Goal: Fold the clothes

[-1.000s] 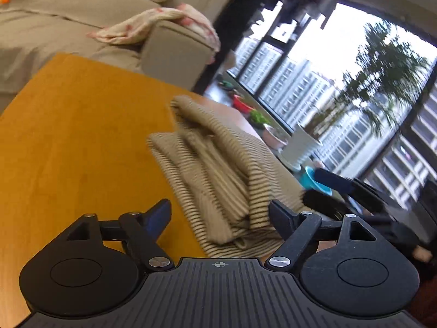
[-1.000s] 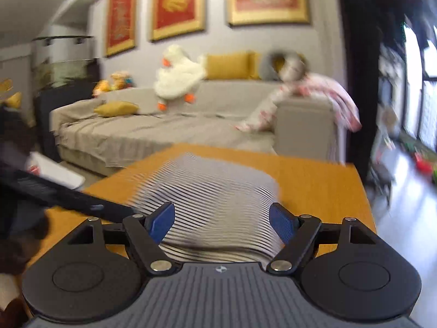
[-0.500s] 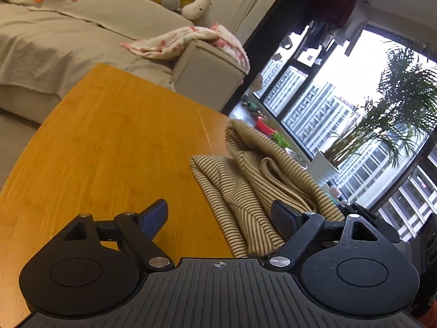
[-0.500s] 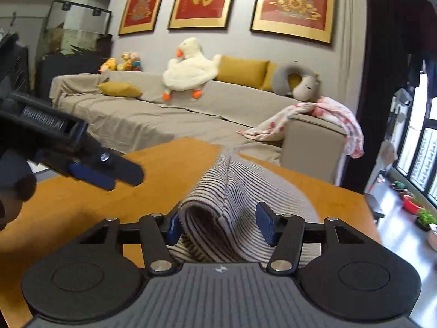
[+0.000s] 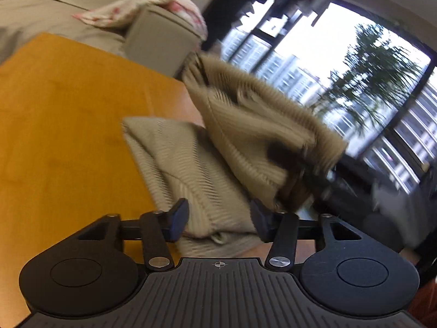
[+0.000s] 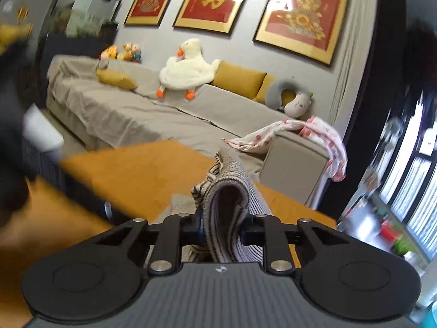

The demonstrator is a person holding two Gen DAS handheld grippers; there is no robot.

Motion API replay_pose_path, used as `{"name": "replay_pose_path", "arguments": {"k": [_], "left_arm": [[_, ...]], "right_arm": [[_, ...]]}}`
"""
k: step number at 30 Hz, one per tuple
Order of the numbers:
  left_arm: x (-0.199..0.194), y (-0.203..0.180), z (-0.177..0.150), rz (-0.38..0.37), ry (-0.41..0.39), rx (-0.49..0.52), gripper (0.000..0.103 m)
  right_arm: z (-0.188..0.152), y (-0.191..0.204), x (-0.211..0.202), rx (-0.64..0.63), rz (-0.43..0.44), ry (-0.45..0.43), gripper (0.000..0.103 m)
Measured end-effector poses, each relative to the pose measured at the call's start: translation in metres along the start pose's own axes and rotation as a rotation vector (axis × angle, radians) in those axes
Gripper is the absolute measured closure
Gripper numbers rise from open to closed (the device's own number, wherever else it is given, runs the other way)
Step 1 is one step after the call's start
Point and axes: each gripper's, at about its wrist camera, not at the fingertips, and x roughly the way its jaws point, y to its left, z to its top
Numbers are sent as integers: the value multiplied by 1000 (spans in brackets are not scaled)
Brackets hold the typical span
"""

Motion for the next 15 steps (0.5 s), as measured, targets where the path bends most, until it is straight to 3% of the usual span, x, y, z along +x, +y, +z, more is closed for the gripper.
{"name": "replay_pose_path", "arguments": {"k": [4, 7, 10, 15], "left_arm": [[15, -4, -8, -17, 28, 35, 50], [16, -2, -8, -18, 24, 33, 50], [14, -3, -11, 17, 29, 58, 50], [12, -6, -12, 24, 29, 66, 46]], "right_arm": [[30, -27, -19, 194, 228, -32, 83], [29, -24, -1, 252, 352, 46, 83], [12, -20, 21, 254, 323, 124, 83], [-5, -31, 26, 310, 284, 141, 83]]}}
